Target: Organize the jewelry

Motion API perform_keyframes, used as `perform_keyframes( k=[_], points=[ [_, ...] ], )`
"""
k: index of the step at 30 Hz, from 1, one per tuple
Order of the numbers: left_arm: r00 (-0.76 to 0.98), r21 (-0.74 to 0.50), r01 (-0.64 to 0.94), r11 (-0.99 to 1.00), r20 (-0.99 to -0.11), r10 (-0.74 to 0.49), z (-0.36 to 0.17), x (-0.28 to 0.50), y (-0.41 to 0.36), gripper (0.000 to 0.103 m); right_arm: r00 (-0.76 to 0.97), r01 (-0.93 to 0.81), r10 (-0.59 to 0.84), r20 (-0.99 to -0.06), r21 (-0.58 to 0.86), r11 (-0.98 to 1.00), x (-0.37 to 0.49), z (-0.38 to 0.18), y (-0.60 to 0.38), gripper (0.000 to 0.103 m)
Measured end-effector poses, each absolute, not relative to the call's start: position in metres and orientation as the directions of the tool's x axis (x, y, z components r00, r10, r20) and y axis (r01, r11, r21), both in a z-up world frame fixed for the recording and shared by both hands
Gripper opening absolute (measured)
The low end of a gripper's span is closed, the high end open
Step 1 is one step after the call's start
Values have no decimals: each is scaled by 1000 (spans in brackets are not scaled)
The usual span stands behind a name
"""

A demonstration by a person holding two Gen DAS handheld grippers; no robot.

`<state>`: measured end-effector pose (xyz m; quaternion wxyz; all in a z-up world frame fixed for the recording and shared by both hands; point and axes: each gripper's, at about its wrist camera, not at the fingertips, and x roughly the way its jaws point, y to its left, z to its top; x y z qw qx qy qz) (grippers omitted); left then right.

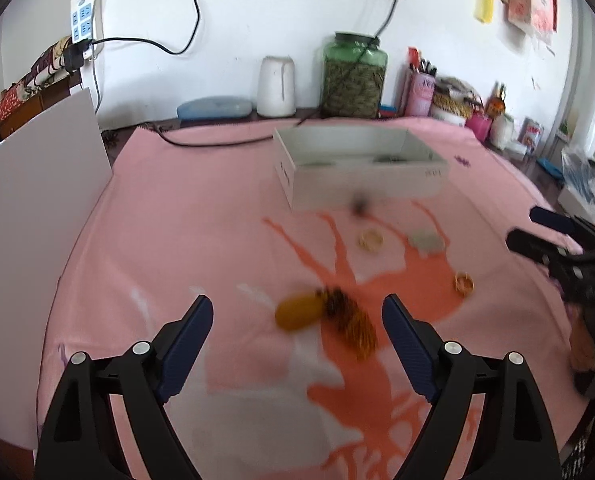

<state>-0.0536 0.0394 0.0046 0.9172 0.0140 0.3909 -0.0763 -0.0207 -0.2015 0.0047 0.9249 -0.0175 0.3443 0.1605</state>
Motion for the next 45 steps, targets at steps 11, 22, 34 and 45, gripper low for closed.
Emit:
perform_keyframes(
  k=[11, 22, 34, 45],
  points=[
    [603, 36, 124, 992, -796, -46, -22, -53, 34, 91, 607, -223, 280, -744, 179, 958, -1, -17, -216, 96],
    [633, 48, 84, 995, -774, -16, -6, -57, 47, 97, 575, -203, 240, -782, 148, 968, 4, -25, -211, 98],
    [638, 195, 140, 971, -768, 63, -19, -33, 19, 98, 572, -206, 221, -790, 123, 971, 4, -26, -209, 98],
    [660, 162, 64, 985, -747, 80, -12, -34, 63, 77, 566, -214, 168, -807, 53, 975, 5, -28, -200, 98]
  ],
)
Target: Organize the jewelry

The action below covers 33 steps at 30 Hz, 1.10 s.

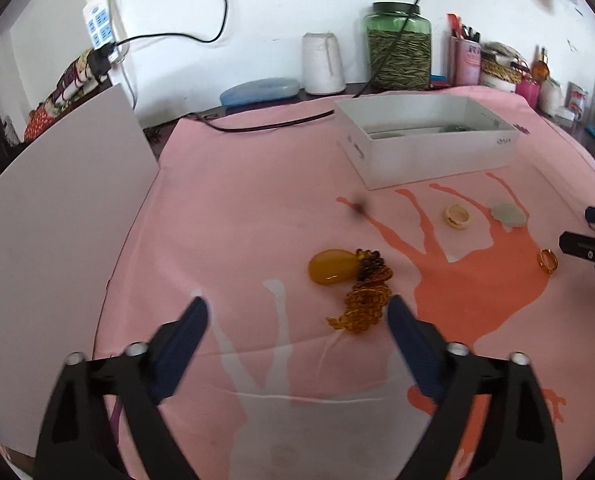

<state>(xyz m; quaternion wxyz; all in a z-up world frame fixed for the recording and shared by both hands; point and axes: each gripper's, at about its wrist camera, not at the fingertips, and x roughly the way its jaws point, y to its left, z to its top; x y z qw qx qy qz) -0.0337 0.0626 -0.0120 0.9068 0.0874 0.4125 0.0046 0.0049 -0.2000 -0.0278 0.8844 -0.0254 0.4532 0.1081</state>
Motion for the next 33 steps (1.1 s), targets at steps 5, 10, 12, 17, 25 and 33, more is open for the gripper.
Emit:
perform_keyframes(
  k=[5, 10, 12, 17, 25, 33],
  points=[
    [636, 102, 121, 987, -772, 2, -14, -18, 52, 45, 566, -216, 169, -807, 52, 975, 4, -28, -200, 98],
    [628, 85, 277, 957, -770, -113, -15, -16, 12, 36, 566, -216, 172, -806, 56, 975, 5, -28, -201, 98],
    [623, 94, 344, 934, -767, -152, -14, -20, -4, 36, 566, -217, 181, -804, 66, 974, 5, -28, -202, 98],
    [563, -19, 383, 923, -788, -250, -20, -17, -1, 85, 568, -218, 205, -797, 94, 971, 5, -27, -205, 97],
    [572, -119, 252, 961, -782, -247, -21, -8, 30, 97, 605, -307, 345, -717, 189, 933, -5, -12, -206, 84],
    [568, -3, 262, 965, -808, -157, -25, -9, 16, 98, 581, -518, 334, -742, -21, 855, 1, 2, -140, 59]
  ],
)
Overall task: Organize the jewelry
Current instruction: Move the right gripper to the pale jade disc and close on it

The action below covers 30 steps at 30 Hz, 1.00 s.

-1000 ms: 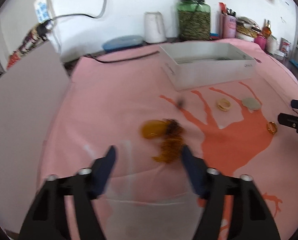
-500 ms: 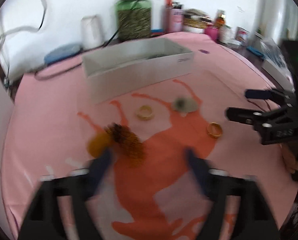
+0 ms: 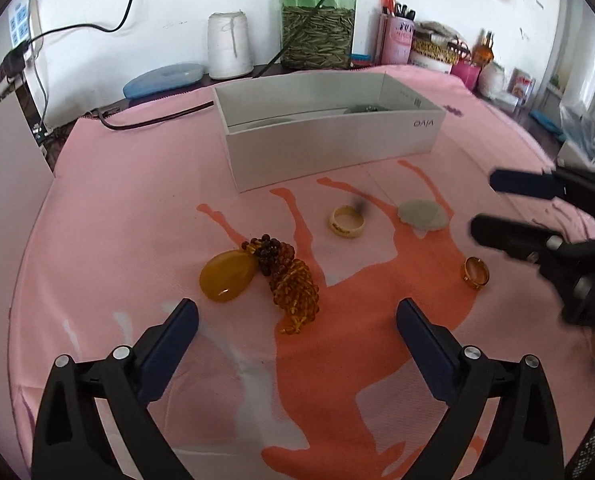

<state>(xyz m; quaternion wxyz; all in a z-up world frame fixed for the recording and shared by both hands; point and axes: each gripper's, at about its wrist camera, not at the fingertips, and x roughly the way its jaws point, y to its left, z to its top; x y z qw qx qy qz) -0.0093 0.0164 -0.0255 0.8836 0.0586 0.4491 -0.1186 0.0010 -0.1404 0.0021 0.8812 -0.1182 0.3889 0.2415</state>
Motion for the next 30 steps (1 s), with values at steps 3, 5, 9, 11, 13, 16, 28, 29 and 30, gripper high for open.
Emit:
perform_keyframes(
  k=[3, 5, 9, 11, 13, 16, 28, 29, 30],
  points=[
    [568, -5, 262, 965, -808, -158, -26, -9, 17, 98, 587, -577, 308, -749, -119, 808, -1, -8, -122, 54],
    [568, -5, 262, 965, -808, -159, -26, -8, 17, 98, 577, -601, 302, -759, -144, 786, 3, -16, -117, 49],
    [568, -4, 262, 965, -808, -158, -27, -8, 17, 98, 552, -610, 342, -761, -89, 787, 14, -17, -122, 41],
    [568, -5, 262, 965, -808, -159, -27, -8, 17, 98, 515, -615, 366, -775, -37, 788, 22, -19, -126, 26],
    [568, -5, 263, 965, -808, -159, -27, -8, 17, 98, 490, -603, 400, -774, 30, 797, 27, -17, -133, 26],
    [568, -5, 263, 965, -808, -159, -27, -8, 17, 98, 454, -564, 449, -770, 141, 814, 30, -16, -148, 26],
    [568, -5, 263, 965, -808, -158, -27, -8, 17, 98, 440, -475, 516, -735, 297, 828, 24, -1, -188, 40],
    [568, -5, 263, 965, -808, -158, -27, -8, 18, 98, 444, -487, 516, -733, 286, 825, 22, 1, -189, 40],
    [568, -5, 263, 965, -808, -158, -27, -8, 18, 98, 448, -496, 511, -734, 272, 825, 20, 1, -187, 40]
  ],
)
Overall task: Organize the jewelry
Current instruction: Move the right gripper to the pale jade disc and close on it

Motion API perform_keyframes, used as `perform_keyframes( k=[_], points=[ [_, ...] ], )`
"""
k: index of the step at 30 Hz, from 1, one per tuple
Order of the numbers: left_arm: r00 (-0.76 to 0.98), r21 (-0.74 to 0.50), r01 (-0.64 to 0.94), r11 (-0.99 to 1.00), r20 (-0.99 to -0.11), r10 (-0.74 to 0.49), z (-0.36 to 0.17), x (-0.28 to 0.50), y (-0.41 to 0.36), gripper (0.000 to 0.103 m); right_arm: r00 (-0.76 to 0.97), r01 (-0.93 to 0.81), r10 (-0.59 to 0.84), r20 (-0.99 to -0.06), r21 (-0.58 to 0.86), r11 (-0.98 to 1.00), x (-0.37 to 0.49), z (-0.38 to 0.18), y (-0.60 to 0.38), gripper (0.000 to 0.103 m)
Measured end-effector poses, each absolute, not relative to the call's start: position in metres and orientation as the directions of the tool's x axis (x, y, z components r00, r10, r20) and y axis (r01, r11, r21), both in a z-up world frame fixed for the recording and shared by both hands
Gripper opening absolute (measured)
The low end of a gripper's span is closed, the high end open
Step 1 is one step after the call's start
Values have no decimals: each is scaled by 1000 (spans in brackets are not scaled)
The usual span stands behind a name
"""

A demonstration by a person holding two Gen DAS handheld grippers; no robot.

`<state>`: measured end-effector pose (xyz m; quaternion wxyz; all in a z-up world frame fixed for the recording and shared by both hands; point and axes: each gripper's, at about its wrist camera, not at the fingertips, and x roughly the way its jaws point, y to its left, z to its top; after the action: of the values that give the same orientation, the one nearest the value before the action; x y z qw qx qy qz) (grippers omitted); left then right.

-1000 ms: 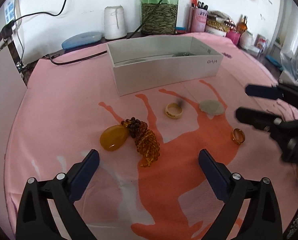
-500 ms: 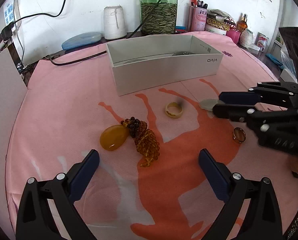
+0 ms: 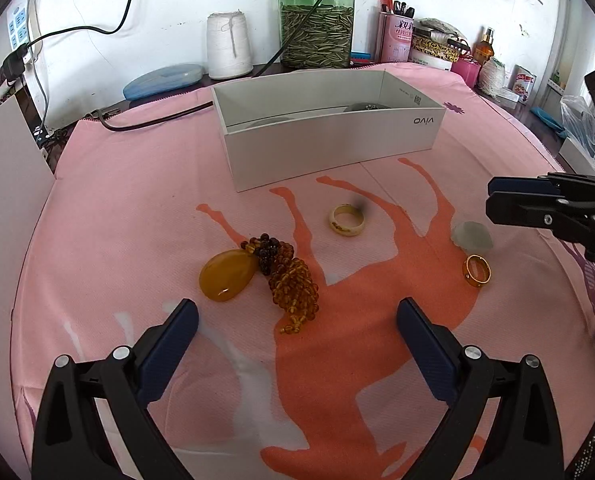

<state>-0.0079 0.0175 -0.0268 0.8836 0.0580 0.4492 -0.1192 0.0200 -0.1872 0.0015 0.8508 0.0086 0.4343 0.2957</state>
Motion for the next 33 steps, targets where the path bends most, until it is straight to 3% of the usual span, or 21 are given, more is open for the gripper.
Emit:
perform_keyframes(
  k=[11, 26, 32, 33],
  points=[
    [568, -4, 263, 965, -807, -158, -27, -8, 17, 98, 467, -587, 390, -794, 51, 808, 0, -15, -152, 40],
    [569, -4, 263, 965, -807, -158, -27, -8, 17, 98, 488, -554, 432, -758, 113, 825, 1, -5, -158, 39],
    [569, -4, 263, 965, -807, -158, -27, -8, 17, 98, 534, -474, 311, -786, 25, 880, 12, -12, -164, 18],
    [569, -4, 263, 965, -807, -158, -27, -8, 18, 98, 538, -445, 303, -787, 40, 894, 17, -12, -171, 19]
  ],
)
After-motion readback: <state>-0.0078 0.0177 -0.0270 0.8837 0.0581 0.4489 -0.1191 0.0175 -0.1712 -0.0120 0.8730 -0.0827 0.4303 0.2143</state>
